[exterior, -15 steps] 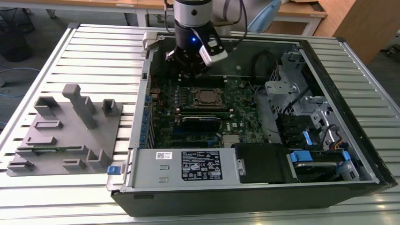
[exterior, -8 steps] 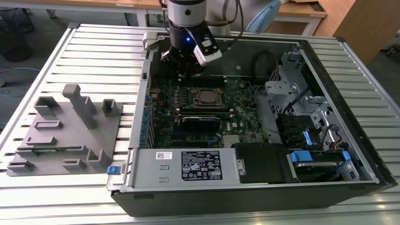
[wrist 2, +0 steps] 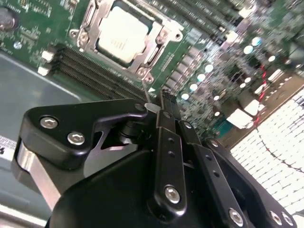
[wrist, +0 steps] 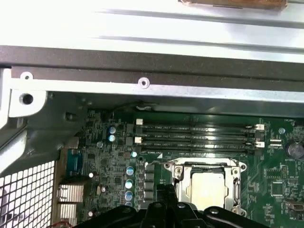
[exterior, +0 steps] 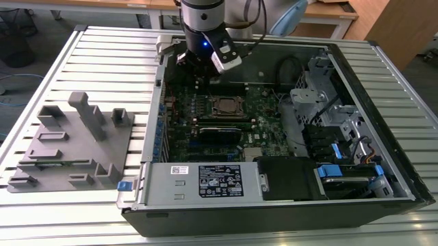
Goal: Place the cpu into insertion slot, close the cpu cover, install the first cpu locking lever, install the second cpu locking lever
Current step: 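Install the first cpu locking lever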
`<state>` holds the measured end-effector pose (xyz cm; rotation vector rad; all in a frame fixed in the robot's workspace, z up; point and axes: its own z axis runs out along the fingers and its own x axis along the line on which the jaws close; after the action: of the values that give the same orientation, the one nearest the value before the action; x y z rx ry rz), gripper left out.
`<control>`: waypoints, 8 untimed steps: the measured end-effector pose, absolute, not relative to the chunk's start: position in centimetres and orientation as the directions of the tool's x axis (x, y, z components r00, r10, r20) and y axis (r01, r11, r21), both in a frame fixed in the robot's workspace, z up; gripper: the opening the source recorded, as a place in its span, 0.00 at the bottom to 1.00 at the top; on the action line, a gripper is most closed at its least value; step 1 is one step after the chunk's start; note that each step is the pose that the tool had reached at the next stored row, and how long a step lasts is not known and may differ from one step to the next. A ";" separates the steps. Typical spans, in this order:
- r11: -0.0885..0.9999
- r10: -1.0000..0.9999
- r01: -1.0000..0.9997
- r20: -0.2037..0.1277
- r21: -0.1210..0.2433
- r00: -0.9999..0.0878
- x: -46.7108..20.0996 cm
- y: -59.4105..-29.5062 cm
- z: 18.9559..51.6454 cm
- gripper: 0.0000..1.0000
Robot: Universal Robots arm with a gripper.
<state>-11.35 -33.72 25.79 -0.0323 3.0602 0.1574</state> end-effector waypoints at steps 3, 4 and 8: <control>0.994 -0.017 -0.025 -0.078 0.102 -0.997 -11.3 -33.7 25.8 0.10; 0.994 -0.017 -0.025 -0.075 0.103 -0.997 -11.3 -33.7 25.8 0.10; 0.994 -0.017 -0.019 -0.024 0.110 -1.000 -11.3 -33.7 25.7 0.10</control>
<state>-11.31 -33.73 25.72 -0.0281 3.1137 0.1724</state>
